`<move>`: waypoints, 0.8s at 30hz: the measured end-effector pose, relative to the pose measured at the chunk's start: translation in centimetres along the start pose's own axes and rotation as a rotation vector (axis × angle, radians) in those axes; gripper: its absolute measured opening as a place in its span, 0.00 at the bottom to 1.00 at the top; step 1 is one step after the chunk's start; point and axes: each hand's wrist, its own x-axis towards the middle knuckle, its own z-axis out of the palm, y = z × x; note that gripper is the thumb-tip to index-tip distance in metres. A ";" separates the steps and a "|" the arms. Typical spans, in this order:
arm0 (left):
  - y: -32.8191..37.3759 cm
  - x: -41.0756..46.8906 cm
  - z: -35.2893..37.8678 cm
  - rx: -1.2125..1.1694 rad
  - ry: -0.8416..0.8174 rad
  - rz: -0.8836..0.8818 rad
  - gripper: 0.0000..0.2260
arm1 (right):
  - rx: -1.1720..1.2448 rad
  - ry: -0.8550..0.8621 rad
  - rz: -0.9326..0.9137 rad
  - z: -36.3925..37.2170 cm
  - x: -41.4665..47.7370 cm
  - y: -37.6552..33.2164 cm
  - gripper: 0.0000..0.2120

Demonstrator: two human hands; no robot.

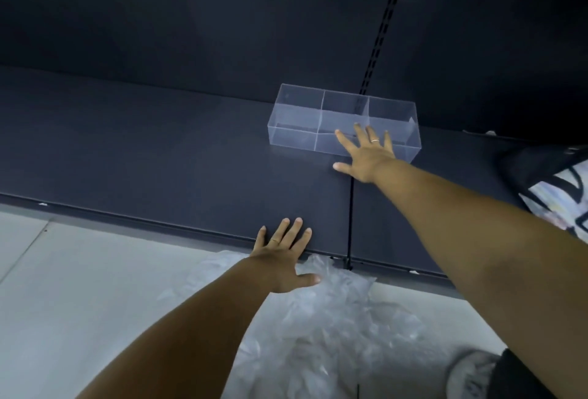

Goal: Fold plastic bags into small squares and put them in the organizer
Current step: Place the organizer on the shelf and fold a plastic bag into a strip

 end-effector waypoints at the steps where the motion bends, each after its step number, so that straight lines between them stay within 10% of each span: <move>1: 0.0 0.0 -0.1 -0.005 -0.006 -0.001 0.41 | -0.005 -0.007 0.005 -0.1 -0.3 -0.2 0.36; 7: 0.6 -0.5 -0.9 -0.103 -0.009 -0.046 0.37 | 0.655 0.381 -0.063 3.4 -9.7 -5.0 0.29; 11: 1.5 -2.5 -1.1 -0.458 0.071 -0.070 0.26 | 0.831 0.091 -0.146 9.0 -18.3 -8.0 0.27; 15: 2.7 -6.0 0.1 -1.123 0.128 -0.140 0.26 | 0.778 0.200 -0.179 9.3 -19.3 -8.5 0.03; 24: 1.7 -7.8 -2.1 -1.414 0.412 -0.173 0.15 | 1.524 -0.032 -0.114 -3.8 -17.6 -3.5 0.07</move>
